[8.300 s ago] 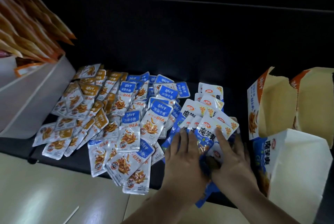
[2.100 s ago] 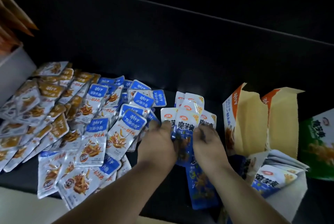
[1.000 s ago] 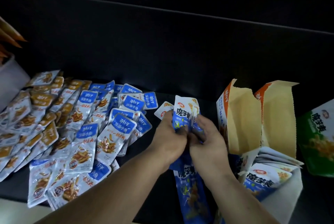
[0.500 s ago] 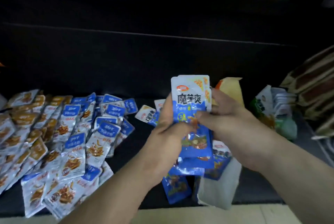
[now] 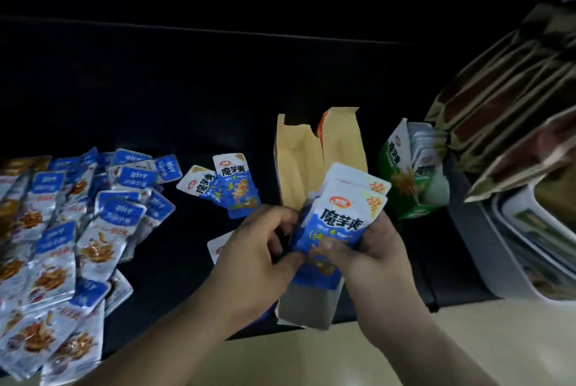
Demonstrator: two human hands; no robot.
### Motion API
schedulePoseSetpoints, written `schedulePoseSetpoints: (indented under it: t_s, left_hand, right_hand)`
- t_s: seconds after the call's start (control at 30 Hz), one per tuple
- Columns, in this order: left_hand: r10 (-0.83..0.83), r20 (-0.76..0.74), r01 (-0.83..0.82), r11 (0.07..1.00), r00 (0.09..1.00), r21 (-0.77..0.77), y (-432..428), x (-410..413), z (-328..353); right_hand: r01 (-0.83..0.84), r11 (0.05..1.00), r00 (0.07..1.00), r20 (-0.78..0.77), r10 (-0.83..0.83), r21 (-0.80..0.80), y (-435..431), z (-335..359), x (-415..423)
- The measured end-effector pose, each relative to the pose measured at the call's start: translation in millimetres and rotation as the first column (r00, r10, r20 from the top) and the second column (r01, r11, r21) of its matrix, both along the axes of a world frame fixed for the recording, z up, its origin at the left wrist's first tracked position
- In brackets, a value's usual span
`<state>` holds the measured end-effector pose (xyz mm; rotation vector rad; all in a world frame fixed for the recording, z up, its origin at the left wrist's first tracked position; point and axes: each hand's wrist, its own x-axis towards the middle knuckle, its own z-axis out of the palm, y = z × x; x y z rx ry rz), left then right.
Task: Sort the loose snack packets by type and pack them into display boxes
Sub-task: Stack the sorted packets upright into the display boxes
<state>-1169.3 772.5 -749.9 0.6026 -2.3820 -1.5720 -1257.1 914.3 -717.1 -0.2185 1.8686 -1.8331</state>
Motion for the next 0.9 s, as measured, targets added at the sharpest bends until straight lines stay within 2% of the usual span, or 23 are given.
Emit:
schedulePoseSetpoints:
  t_s: [0.03, 0.1, 0.17, 0.2, 0.27, 0.33, 0.47, 0.53, 0.63, 0.73, 0.83, 0.9]
  left_hand:
    - [0.021, 0.006, -0.021, 0.999, 1.000, 0.031, 0, 0, -3]
    - [0.045, 0.007, -0.045, 0.998, 0.999, 0.039, 2, 1, -7]
    - [0.055, 0.012, -0.056, 0.998, 0.998, 0.043, 7, 2, -11]
    - [0.060, 0.019, -0.061, 0.997, 0.998, 0.042, 8, 2, -11]
    - [0.057, 0.027, -0.058, 0.998, 0.998, 0.040, 10, 1, -15]
    - [0.049, 0.041, -0.051, 0.997, 0.998, 0.057, 14, 0, -17]
    - [0.067, 0.023, -0.069, 0.991, 0.997, 0.117, 17, 1, -21]
    - [0.069, 0.024, -0.071, 0.992, 0.997, 0.102, 15, 2, -22]
    - [0.071, 0.058, -0.076, 0.993, 0.996, 0.091, 14, 5, -25]
    - [0.073, 0.058, -0.079, 0.993, 0.996, 0.093, 15, 7, -29]
    - [0.139, -0.008, -0.138, 0.989, 0.990, 0.059, 9, 12, -33]
    - [0.252, -0.016, -0.253, 0.964, 0.968, -0.083, -6, 20, -43]
  right_hand:
    - [-0.008, 0.999, 0.999, -0.047, 0.011, 0.053, -2, -5, 2]
    - [-0.012, 0.968, 0.960, -0.269, 0.081, 0.250, 1, -12, -1]
    - [0.082, 0.879, 0.832, -0.518, 0.200, 0.470, 10, -17, -6]
    - [0.128, 0.837, 0.769, -0.586, 0.255, 0.533, 15, -20, -9]
    - [0.151, 0.801, 0.725, -0.616, 0.309, 0.580, 21, -30, -13]
    - [0.149, 0.798, 0.727, -0.612, 0.313, 0.584, 24, -38, -10]
    - [0.087, 0.883, 0.795, -0.566, 0.218, 0.461, 29, -41, -10]
    - [0.036, 0.860, 0.792, -0.540, 0.286, 0.510, 31, -39, -12]
    - [0.080, 0.805, 0.709, -0.601, 0.369, 0.588, 33, -43, -12]
    - [0.105, 0.751, 0.738, -0.557, 0.380, 0.652, 33, -44, -14]
    - [0.189, 0.767, 0.651, -0.663, 0.369, 0.613, 31, -39, -12]
    - [0.218, 0.826, 0.562, -0.759, 0.329, 0.520, 26, -30, -6]
